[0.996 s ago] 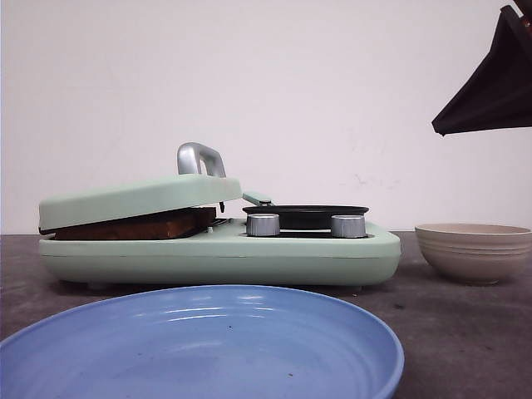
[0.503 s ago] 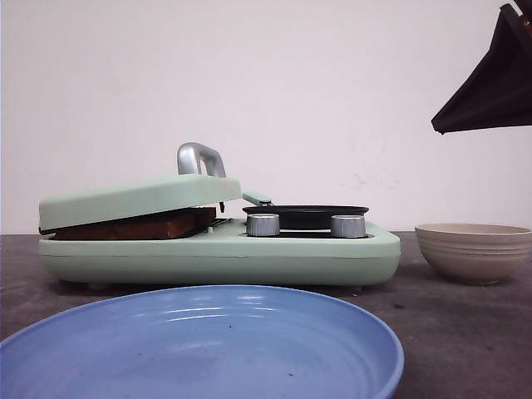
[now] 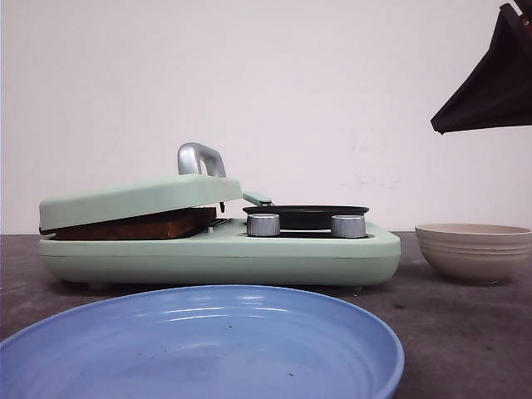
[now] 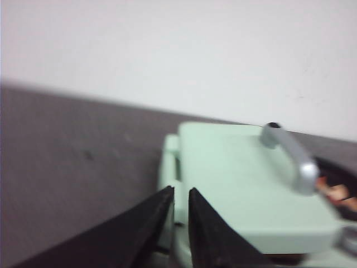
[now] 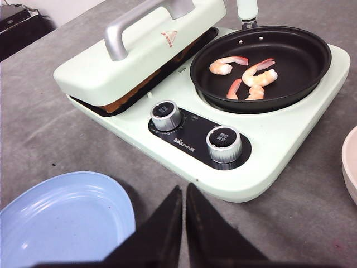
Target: Make breakfast with bread and shrimp
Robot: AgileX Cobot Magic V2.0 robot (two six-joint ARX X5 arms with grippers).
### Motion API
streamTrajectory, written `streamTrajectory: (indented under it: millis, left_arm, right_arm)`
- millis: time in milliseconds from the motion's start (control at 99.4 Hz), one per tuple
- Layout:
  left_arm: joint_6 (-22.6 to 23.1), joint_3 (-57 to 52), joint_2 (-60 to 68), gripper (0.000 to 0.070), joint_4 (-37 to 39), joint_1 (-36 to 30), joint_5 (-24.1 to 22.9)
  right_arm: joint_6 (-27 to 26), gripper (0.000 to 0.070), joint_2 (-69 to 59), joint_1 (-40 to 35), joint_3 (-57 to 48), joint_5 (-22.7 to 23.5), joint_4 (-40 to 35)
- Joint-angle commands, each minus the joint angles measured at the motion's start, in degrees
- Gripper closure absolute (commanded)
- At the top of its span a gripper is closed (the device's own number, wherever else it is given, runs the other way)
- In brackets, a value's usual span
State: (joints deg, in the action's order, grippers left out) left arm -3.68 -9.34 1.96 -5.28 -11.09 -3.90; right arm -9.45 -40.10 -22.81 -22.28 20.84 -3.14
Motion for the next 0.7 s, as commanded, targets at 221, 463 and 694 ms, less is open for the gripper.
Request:
streamTrajectory:
  millis: [221, 463, 694]
  left_arm:
    - [8.90, 8.55, -1.79, 0.0700, -4.70, 8.66, 9.03]
    - [7.93, 8.55, -1.68, 0.0697, -5.27, 8.79, 8.46]
    - [7.93, 8.55, -1.70, 0.0697, -5.29, 8.79, 8.41]
  right_arm:
    - [-0.42, 0.0700, -0.11, -0.26, -0.15, 0.07, 1.44]
    - [-0.42, 0.0700, -0.13, -0.26, -0.17, 0.07, 1.62]
    - [-0.42, 0.0700, -0.13, -0.26, -0.17, 0.09, 1.64]
